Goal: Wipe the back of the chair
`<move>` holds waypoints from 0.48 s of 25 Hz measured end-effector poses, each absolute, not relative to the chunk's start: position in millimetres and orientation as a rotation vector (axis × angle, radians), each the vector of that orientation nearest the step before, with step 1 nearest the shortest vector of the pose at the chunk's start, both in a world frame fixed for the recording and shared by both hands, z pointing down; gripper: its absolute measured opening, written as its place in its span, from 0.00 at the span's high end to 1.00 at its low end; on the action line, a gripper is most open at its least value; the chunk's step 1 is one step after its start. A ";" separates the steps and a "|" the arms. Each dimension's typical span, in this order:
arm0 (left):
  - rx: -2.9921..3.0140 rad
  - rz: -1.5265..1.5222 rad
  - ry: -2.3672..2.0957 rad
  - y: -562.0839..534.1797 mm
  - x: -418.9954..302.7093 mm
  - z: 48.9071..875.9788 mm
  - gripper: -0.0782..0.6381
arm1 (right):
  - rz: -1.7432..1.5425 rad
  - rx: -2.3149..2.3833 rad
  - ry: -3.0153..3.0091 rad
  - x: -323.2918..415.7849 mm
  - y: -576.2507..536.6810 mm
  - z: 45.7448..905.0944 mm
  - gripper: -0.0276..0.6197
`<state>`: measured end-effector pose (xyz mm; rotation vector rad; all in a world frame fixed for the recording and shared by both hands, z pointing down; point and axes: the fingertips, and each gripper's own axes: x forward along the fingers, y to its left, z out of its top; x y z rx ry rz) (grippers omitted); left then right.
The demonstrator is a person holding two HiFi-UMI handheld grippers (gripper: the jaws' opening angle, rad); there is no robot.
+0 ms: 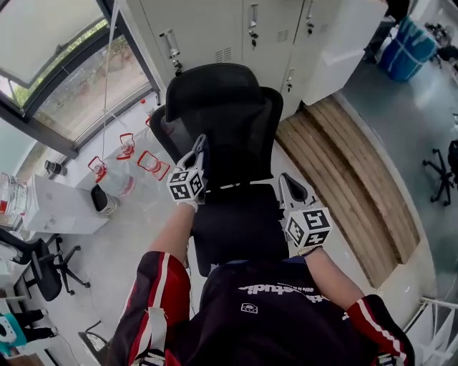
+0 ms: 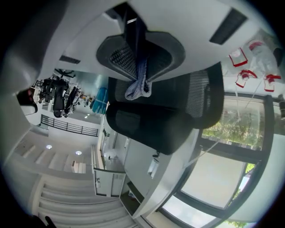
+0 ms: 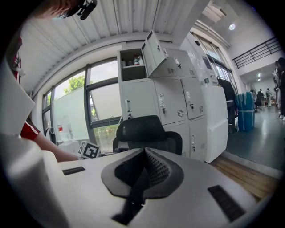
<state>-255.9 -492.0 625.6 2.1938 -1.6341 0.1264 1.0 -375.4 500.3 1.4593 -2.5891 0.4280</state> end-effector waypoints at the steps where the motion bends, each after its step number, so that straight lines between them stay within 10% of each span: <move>1: 2.202 0.122 -1.607 -498.3 -234.4 628.4 0.81 | 0.436 1.477 -2.579 15.0 -376.8 501.0 0.95; 12: 2.323 0.217 -1.317 -575.4 -14.8 671.2 0.81 | 0.481 1.667 -2.441 161.2 -412.0 517.0 0.95</move>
